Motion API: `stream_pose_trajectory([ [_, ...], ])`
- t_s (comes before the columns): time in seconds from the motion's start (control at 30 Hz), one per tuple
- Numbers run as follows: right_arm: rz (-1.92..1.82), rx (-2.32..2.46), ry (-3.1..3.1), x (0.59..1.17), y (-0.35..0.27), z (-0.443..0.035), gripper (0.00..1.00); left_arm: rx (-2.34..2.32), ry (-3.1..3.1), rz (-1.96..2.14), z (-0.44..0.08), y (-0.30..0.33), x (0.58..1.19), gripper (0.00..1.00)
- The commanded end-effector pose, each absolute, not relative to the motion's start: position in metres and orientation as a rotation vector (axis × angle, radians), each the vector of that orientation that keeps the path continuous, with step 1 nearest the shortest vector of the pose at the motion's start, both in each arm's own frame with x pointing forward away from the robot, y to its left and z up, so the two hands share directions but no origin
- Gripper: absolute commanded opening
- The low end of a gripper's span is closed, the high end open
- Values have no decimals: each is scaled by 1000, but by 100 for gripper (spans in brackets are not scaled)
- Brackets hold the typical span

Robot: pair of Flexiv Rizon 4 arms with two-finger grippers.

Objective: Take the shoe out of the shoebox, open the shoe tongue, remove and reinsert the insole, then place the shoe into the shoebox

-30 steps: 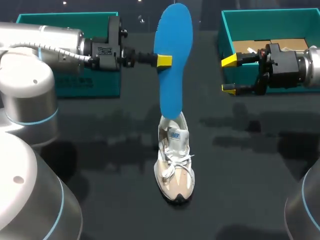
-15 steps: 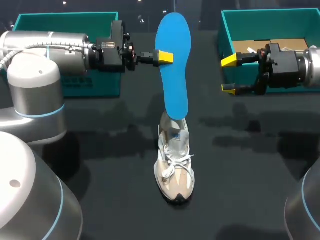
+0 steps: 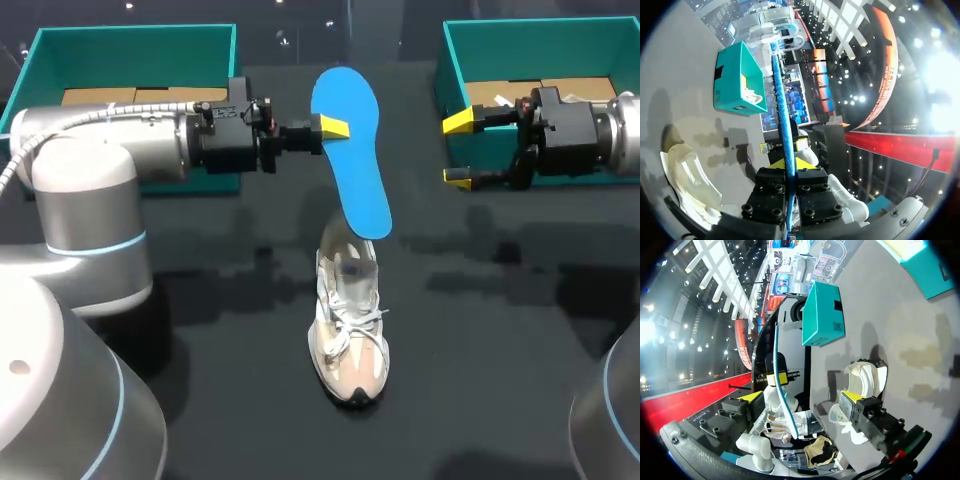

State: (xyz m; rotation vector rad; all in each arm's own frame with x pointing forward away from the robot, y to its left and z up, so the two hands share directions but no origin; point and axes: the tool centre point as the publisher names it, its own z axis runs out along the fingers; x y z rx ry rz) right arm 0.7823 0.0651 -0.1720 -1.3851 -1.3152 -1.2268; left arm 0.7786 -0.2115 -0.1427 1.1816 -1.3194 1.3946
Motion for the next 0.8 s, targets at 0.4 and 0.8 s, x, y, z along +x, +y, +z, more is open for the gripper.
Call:
stream_pose_trajectory([
  [0.4, -1185, -1463, -1480, 784, 58, -148, 100, 1197, -1301, 1355, -158, -214, 780, 0],
  [0.8, -991, -1662, -1730, 788, 70, -109, 100, 1221, -1291, 1340, -166, -212, 780, 0],
])
